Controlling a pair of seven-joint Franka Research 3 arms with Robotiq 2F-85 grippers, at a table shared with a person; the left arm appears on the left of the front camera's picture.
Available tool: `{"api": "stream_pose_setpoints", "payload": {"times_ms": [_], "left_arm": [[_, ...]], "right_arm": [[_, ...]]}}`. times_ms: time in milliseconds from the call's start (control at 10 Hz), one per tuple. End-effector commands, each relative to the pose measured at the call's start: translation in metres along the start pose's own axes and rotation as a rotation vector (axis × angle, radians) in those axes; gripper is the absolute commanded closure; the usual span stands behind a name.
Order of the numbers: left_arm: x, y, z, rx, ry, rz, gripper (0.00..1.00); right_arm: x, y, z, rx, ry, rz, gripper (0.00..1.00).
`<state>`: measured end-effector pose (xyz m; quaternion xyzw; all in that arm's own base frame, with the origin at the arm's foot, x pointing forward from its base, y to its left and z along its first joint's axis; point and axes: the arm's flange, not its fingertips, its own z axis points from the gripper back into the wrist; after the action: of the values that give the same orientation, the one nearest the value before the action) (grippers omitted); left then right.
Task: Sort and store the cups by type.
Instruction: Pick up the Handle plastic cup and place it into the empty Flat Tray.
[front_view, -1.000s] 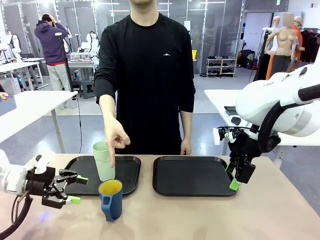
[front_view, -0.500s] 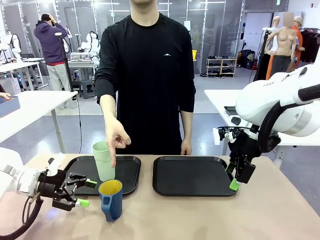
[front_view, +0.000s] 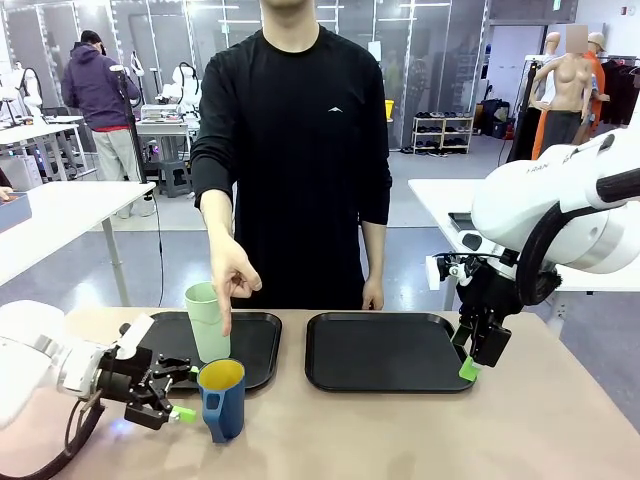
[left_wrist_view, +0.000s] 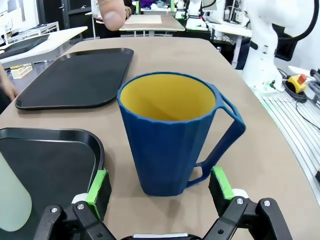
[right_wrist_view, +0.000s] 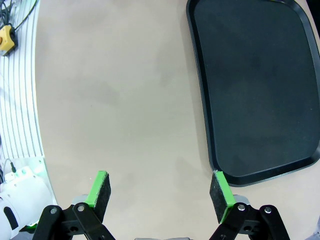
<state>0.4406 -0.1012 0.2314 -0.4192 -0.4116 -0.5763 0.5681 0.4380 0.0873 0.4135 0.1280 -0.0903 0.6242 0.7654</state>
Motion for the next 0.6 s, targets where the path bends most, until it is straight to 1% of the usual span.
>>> {"api": "stream_pose_setpoints", "payload": {"times_ms": [0, 300, 500], "left_arm": [[-0.002, 0.013, -0.016, 0.042, 0.001, -0.004, 0.0], [-0.002, 0.018, -0.029, 0.034, -0.021, -0.009, 0.0], [-0.003, 0.018, -0.037, 0.004, -0.036, 0.003, 0.0]], "right_arm": [[-0.002, 0.002, 0.0, -0.01, -0.005, -0.004, 0.0], [-0.002, 0.002, 0.0, -0.01, -0.005, -0.004, 0.0], [-0.002, 0.002, 0.0, -0.01, -0.005, -0.004, 0.0]]}}
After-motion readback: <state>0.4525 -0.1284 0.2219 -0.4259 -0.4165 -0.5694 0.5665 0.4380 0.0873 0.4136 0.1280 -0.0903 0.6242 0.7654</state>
